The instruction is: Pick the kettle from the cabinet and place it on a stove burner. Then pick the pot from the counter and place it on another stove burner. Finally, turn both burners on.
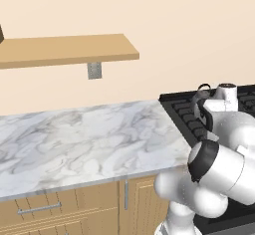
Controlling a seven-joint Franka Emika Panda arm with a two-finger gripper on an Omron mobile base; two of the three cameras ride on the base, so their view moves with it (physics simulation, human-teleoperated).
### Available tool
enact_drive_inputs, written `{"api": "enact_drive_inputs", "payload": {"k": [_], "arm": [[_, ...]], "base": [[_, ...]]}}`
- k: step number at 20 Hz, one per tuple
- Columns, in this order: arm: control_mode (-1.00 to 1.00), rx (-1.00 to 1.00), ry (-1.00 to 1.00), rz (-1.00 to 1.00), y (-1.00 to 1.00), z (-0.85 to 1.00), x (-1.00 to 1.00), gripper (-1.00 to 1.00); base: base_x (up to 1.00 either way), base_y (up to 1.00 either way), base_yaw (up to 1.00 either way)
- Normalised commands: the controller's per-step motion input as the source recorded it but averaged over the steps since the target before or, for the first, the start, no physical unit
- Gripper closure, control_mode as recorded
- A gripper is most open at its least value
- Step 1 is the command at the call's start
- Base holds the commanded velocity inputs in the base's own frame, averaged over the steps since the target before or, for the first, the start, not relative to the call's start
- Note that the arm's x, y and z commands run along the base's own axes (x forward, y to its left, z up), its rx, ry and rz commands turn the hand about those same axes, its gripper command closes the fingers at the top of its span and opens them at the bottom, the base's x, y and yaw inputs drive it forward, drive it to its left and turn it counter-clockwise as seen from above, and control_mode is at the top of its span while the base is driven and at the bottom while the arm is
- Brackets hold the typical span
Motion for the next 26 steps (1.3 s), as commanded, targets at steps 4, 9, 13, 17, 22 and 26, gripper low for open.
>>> {"api": "enact_drive_inputs", "payload": {"k": [4, 9, 13, 17, 22, 26], "arm": [[-1.00, -0.01, -0.05, 0.00, 0.02, 0.35, -0.35, -1.00], [-1.00, -0.01, -0.07, 0.00, 0.00, 0.32, -0.39, -1.00], [-1.00, 0.00, -0.07, 0.00, 0.00, 0.24, -0.43, -1.00], [-1.00, 0.00, -0.11, 0.00, 0.00, 0.12, -0.46, -1.00], [-1.00, 0.01, -0.04, 0.00, 0.00, 0.01, -0.43, -1.00], [-1.00, 0.02, -0.03, 0.00, 0.00, -0.01, -0.41, -1.00]], "base": [[0.00, 0.00, 0.00], [0.00, 0.00, 0.00], [0.00, 0.00, 0.00], [0.00, 0.00, 0.00], [0.00, 0.00, 0.00], [0.00, 0.00, 0.00]]}}
